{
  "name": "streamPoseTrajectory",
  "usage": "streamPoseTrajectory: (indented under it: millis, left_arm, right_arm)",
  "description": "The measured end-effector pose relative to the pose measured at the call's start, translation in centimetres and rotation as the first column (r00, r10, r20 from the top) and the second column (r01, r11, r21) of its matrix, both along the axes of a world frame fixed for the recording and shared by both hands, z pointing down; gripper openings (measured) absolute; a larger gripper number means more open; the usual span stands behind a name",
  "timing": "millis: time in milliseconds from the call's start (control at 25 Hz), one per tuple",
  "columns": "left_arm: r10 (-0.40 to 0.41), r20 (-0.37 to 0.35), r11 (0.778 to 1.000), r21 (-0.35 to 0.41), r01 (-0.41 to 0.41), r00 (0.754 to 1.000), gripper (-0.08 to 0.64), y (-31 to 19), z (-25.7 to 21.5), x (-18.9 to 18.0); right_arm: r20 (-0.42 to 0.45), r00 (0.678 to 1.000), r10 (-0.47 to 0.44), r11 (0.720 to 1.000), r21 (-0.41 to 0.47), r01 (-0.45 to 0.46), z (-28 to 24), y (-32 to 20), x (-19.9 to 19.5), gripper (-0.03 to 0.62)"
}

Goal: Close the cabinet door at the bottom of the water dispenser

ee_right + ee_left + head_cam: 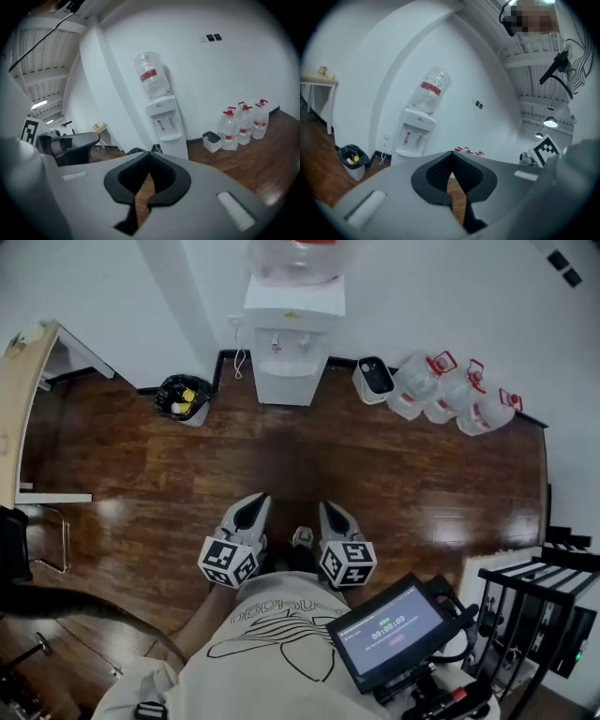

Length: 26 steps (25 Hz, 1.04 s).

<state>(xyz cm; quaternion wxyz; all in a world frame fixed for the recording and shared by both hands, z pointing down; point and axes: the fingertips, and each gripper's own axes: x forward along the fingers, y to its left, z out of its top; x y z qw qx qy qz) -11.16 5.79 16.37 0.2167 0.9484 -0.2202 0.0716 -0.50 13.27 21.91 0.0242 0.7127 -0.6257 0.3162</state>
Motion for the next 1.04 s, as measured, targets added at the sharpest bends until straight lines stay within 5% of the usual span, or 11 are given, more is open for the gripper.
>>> streamPoseTrajectory:
  millis: [160,400,1040]
  left_arm:
    - [-0.069,0.032,0.997,0.043,0.067,0.997,0.018,-1.6,-0.8,-3.3]
    - [-0.055,0.043,0.995,0.084,0.051,0.998,0.018,-2.0,-1.8,-6.2]
    - [-0.001,0.018,0.991,0.137,-0.001,1.000,0.018,0.8,-3.7,-4.3]
  right_arm:
    - [-0.044,0.999,-0.014,0.998,0.057,0.017,-2.0,0.1,-1.0,0.002]
    - [-0.108,0.994,-0.027,0.993,0.114,0.040,-3.8,-0.9,-2.1,0.002]
    - [-0.175,0.981,-0.089,0.980,0.162,0.118,-6.8,-1.0,-2.3,0.002]
